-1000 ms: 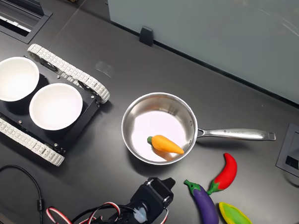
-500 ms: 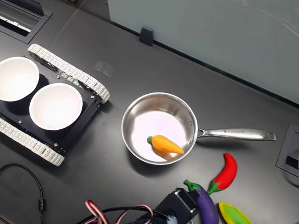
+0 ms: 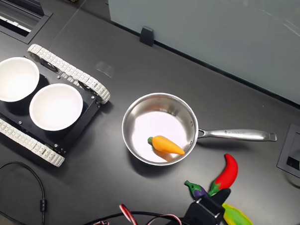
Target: Pick up the chilli and place them in the pan
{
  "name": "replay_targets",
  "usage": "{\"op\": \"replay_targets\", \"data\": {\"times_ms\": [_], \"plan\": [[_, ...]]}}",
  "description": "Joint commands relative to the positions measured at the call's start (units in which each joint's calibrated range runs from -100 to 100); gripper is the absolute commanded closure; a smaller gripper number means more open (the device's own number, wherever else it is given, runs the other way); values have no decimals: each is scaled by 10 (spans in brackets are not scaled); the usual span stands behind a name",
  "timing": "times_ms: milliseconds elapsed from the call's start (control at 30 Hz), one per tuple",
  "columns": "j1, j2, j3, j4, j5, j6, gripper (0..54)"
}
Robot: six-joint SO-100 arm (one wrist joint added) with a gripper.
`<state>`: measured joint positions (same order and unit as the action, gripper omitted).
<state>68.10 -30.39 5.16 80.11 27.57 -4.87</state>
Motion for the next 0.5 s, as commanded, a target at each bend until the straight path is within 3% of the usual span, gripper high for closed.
{"op": "replay_targets", "data": {"times_ms": [0, 200, 467], "plan": [[19, 11, -18, -47, 51, -16, 271], [20, 33, -25, -42, 128, -24, 228], [4, 80, -54, -38, 207, -11, 200]]}}
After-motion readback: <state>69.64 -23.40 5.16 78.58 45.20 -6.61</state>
